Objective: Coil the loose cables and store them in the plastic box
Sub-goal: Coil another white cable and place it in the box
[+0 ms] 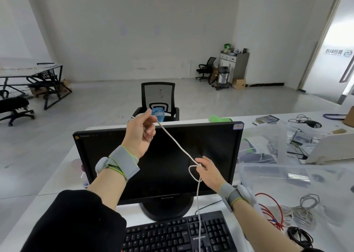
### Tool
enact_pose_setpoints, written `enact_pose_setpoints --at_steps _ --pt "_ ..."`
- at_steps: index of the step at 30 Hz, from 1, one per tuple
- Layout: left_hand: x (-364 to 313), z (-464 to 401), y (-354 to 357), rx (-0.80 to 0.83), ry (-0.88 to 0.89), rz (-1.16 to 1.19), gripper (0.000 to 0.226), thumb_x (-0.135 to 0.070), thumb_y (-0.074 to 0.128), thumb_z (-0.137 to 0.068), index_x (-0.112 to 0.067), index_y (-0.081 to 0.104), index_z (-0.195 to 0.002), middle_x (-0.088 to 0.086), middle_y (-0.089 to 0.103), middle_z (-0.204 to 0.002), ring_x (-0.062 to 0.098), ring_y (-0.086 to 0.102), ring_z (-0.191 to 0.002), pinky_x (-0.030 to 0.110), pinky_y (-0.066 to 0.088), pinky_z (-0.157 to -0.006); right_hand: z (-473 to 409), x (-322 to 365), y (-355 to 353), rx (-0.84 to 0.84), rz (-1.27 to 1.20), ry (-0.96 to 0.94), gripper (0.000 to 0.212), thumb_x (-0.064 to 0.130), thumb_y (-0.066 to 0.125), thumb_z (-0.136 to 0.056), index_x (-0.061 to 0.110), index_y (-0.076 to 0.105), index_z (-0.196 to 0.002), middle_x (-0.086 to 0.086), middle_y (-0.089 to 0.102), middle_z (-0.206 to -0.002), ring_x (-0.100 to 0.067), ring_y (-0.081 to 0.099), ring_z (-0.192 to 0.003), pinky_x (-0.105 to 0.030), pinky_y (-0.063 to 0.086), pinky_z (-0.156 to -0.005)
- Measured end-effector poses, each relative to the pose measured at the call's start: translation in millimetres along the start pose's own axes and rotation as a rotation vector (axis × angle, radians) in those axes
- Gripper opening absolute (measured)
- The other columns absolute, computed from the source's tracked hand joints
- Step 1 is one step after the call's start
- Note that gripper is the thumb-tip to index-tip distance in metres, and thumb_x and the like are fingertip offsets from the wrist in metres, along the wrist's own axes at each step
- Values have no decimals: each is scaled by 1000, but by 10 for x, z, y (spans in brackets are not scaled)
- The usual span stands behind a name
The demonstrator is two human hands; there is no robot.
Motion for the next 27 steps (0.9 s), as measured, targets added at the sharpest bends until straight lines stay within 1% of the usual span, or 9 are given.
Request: enact_pose_setpoints --at_steps 2,4,7,10,13,16,19,23,27 --pt "13 -4 -8 -24 24 -12 26 -17 52 -95 -11 52 -70 -2 65 -59 5 37 -33 14 25 -34 -6 -2 -40 -99 -69 -3 35 11 43 -97 13 46 -132 -8 33 -143 -18 50 -114 -28 48 -92" --pt "6 4 -5 -30 48 -48 29 -17 52 -95 -12 51 -67 -3 60 -55 5 37 -34 14 23 -35 2 -10 -49 -112 -200 47 33 17 42 -99 18 41 -132 -6 41 -129 -19 56 -98 -31 57 -67" --pt "-52 8 6 -85 98 -97 32 -17 53 -95 -15 45 -64 -5 47 -51 4 39 -37 14 27 -38 15 -105 -56 -108 -225 112 19 25 37 -101 29 39 -119 -3 56 -101 -16 55 -61 -19 39 -40" --pt "-137 -18 -19 -198 166 -64 25 -16 56 -94 -15 46 -71 -5 54 -53 6 54 -55 19 47 -55 33 -244 -104 -165 -105 137 25 27 41 -99 19 63 -91 -1 62 -68 -10 43 -51 -20 35 -50" --pt "-164 -16 22 -135 164 1 18 -16 53 -95 -13 45 -79 4 63 -70 19 66 -72 33 57 -72 99 -255 -79 -157 -12 142 44 44 40 -98 22 68 -72 4 55 -57 -11 51 -61 -26 39 -70" --pt "-150 17 97 -66 148 53 20 -19 48 -97 -12 44 -79 4 64 -60 17 64 -53 32 60 -63 117 -161 -56 -198 133 130 57 58 37 -93 17 54 -57 4 48 -56 -16 50 -62 -30 40 -70" --pt "-228 12 158 -77 183 63 28 -20 45 -99 -14 39 -73 -1 55 -50 9 47 -38 20 45 -42 106 -261 -72 -238 355 194 54 60 38 -91 20 44 -57 0 53 -65 -24 55 -72 -31 41 -71" --pt "-452 -33 183 -97 268 84 33 -20 41 -101 -15 33 -69 -6 47 -45 4 33 -35 15 26 -35 172 -639 -128 -195 591 376 51 52 33 -97 9 60 -107 -12 64 -115 -31 58 -110 -32 44 -87" --pt "-430 -27 242 -75 252 54 34 -20 42 -100 -16 32 -68 -6 47 -44 4 32 -35 14 25 -34 162 -735 -56 -57 575 440 45 41 39 -98 3 54 -120 -15 58 -126 -30 54 -119 -30 42 -92"
Point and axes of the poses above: each hand's wrist, its own z-axis away from the middle knuckle, its own y-axis out of the palm, x = y × z, the point moved 4 cm from there along -z, towards the middle knuckle
